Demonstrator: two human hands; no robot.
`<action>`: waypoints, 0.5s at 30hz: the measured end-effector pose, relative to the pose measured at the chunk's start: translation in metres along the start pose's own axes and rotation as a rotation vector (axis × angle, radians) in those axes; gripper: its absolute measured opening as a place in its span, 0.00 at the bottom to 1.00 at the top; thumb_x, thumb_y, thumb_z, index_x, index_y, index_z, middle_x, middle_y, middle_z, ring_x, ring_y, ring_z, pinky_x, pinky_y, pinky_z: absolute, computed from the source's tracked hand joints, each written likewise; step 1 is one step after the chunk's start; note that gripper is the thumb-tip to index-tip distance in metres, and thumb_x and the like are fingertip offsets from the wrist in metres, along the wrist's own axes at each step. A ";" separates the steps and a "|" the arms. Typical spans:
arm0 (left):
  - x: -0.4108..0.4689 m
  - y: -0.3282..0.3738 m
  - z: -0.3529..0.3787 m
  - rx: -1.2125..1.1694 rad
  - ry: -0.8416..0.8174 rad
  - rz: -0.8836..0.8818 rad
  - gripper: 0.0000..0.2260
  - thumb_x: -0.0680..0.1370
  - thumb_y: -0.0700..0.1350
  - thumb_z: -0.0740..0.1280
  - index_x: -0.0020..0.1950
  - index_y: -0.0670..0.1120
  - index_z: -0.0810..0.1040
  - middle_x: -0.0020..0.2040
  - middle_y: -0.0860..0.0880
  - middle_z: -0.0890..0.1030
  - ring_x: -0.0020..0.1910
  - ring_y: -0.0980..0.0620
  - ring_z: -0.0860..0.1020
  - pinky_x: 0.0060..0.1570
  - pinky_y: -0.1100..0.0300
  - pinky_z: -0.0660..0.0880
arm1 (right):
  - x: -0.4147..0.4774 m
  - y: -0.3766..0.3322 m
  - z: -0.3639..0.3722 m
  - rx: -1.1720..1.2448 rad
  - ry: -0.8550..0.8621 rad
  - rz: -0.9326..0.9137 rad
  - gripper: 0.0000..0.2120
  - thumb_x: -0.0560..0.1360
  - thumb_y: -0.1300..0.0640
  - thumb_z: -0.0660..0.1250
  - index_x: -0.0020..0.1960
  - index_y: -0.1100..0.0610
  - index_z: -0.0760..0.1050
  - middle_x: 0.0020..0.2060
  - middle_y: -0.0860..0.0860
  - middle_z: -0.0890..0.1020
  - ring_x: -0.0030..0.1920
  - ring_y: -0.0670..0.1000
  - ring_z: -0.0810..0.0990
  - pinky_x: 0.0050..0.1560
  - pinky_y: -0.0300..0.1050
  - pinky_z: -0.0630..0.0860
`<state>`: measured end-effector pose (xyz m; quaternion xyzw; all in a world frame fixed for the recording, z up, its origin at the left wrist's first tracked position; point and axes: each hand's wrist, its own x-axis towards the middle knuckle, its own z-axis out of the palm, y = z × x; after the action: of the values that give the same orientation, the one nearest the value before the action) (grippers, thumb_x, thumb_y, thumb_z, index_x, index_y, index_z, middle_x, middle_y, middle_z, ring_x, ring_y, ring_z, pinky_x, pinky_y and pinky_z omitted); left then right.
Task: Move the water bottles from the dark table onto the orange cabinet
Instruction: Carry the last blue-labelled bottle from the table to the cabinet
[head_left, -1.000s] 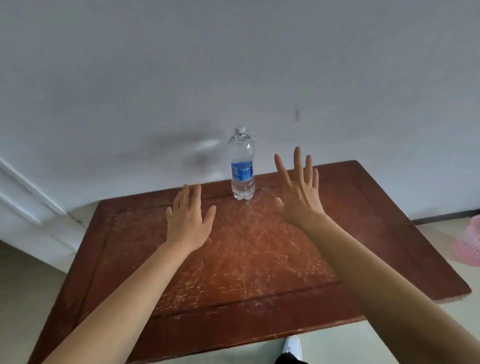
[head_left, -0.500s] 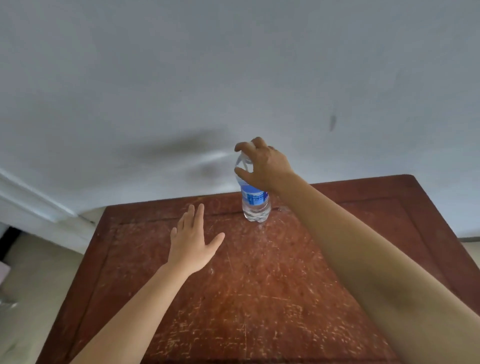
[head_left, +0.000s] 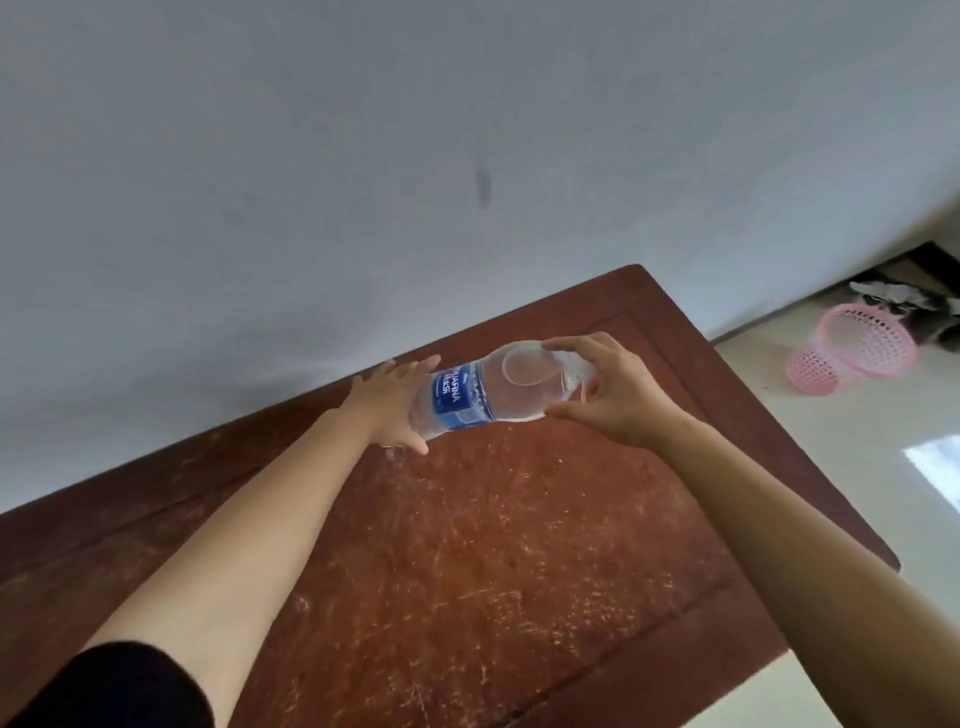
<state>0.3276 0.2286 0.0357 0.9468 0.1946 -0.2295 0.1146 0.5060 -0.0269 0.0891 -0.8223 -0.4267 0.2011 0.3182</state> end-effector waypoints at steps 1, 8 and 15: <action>0.006 0.010 0.000 0.011 -0.019 0.009 0.59 0.59 0.67 0.78 0.80 0.59 0.45 0.81 0.52 0.59 0.77 0.41 0.61 0.70 0.32 0.63 | -0.006 0.015 0.002 0.004 -0.032 0.057 0.34 0.68 0.52 0.81 0.70 0.40 0.73 0.62 0.45 0.74 0.55 0.43 0.75 0.57 0.40 0.71; 0.009 0.044 0.019 0.119 0.038 -0.055 0.46 0.64 0.57 0.80 0.75 0.56 0.60 0.72 0.50 0.69 0.69 0.42 0.68 0.61 0.41 0.74 | -0.023 0.080 0.042 -0.023 -0.207 0.275 0.42 0.72 0.59 0.75 0.79 0.41 0.60 0.66 0.51 0.70 0.66 0.55 0.72 0.58 0.36 0.72; 0.008 0.051 0.030 0.148 0.091 -0.119 0.47 0.64 0.58 0.80 0.76 0.54 0.59 0.73 0.48 0.68 0.70 0.42 0.67 0.62 0.40 0.73 | 0.003 0.029 0.081 -0.531 -0.314 0.155 0.53 0.73 0.38 0.73 0.81 0.40 0.36 0.82 0.58 0.44 0.80 0.67 0.51 0.75 0.75 0.49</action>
<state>0.3434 0.1762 0.0126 0.9488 0.2380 -0.2065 0.0213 0.4750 -0.0081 0.0106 -0.8655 -0.4444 0.2309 0.0065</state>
